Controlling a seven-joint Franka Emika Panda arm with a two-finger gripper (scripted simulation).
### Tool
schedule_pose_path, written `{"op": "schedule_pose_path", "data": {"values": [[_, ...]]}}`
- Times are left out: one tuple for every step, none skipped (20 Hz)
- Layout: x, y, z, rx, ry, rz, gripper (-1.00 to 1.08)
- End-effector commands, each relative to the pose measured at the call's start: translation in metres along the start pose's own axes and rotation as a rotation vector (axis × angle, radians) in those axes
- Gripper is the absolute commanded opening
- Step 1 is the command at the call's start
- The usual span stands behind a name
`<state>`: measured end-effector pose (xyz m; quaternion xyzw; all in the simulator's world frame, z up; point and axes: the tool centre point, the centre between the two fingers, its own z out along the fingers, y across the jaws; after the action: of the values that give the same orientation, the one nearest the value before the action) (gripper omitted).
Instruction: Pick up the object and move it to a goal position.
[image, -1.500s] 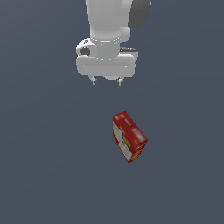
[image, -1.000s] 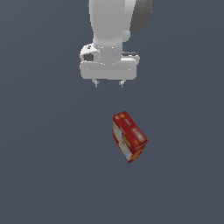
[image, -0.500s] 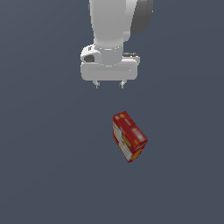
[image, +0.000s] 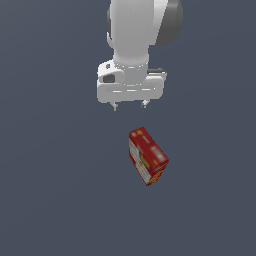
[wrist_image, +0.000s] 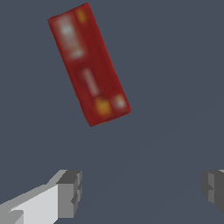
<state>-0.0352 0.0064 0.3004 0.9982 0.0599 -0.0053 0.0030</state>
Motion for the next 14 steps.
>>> {"op": "schedule_pose_path", "data": {"values": [[0.015,-0.006,0.005,-0.003,0.001,-0.048,1.00],[0.021,-0.008,0.008,-0.004,0.001,-0.070,1.00],[0.028,-0.011,0.010,-0.004,0.002,-0.094,1.00],[0.036,-0.014,0.013,-0.005,0.002,-0.119,1.00],[0.043,-0.018,0.017,-0.005,0.003,-0.145,1.00],[0.051,-0.021,0.020,-0.005,0.003,-0.170,1.00],[0.057,-0.024,0.024,-0.005,0.004,-0.194,1.00],[0.064,-0.027,0.027,-0.005,0.005,-0.216,1.00],[0.070,-0.030,0.030,-0.005,0.005,-0.237,1.00],[0.075,-0.033,0.033,-0.004,0.006,-0.257,1.00],[0.080,-0.036,0.036,-0.003,0.007,-0.275,1.00],[0.084,-0.038,0.039,-0.003,0.007,-0.291,1.00],[0.088,-0.041,0.042,-0.002,0.008,-0.307,1.00],[0.092,-0.043,0.044,-0.001,0.009,-0.321,1.00]]}}
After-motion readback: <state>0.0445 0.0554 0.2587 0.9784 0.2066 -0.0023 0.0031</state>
